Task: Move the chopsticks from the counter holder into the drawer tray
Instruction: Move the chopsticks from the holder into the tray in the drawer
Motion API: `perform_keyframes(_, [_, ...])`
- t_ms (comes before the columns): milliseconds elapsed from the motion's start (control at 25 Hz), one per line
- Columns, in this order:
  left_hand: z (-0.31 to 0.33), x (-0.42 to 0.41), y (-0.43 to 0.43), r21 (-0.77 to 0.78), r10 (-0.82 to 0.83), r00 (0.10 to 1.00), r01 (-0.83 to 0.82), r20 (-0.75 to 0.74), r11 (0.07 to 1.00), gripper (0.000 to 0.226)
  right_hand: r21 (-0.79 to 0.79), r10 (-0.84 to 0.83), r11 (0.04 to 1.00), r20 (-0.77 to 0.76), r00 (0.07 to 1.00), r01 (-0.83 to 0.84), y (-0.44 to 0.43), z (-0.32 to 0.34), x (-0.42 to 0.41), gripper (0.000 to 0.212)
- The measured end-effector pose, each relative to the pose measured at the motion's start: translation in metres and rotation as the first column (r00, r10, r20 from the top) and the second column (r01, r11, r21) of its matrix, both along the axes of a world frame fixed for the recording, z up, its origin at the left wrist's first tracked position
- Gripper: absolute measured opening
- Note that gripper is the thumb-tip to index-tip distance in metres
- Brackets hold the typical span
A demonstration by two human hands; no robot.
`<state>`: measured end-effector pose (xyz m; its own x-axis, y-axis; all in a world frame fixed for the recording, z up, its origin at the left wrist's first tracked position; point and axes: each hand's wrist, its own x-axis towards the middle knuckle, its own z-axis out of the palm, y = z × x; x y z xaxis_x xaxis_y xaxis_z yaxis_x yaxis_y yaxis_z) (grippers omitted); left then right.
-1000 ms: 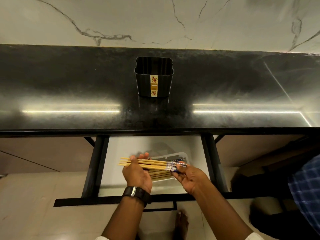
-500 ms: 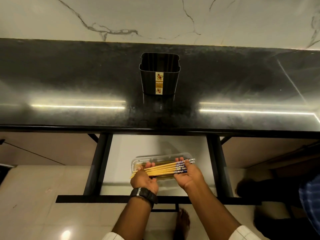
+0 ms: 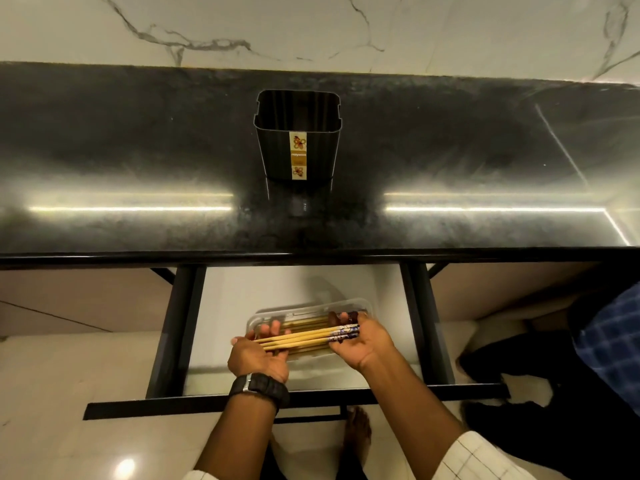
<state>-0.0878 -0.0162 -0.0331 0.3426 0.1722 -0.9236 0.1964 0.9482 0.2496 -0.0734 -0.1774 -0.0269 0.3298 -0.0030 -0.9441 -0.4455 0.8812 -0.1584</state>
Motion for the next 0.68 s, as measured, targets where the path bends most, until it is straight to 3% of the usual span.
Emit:
perform_keyframes(240, [-0.002, 0.001, -0.001, 0.100, 0.045, 0.996, -0.038, -0.073, 0.994, 0.032, -0.030, 0.225, 0.973, -0.076, 0.971, -0.228, 0.006, 0.003, 0.016, 0.021])
perform_keyframes(360, [-0.003, 0.001, -0.006, 0.123, 0.020, 0.995, -0.008, -0.096, 0.992, 0.035, -0.011, 0.240, 0.970, -0.153, 0.959, -0.244, 0.004, 0.005, 0.022, 0.034])
perform_keyframes(560, [-0.014, 0.003, -0.004, 0.091, -0.113, 0.987, 0.124, -0.115, 0.988, 0.027, -0.035, 0.241, 0.964, -0.296, 0.924, -0.262, 0.001, 0.001, 0.027, 0.033])
perform_keyframes(680, [-0.019, 0.006, 0.000, 0.050, -0.171, 0.973, 0.181, -0.152, 0.982, 0.025, -0.058, 0.226, 0.965, -0.308, 0.924, -0.255, 0.001, 0.002, 0.030, 0.034])
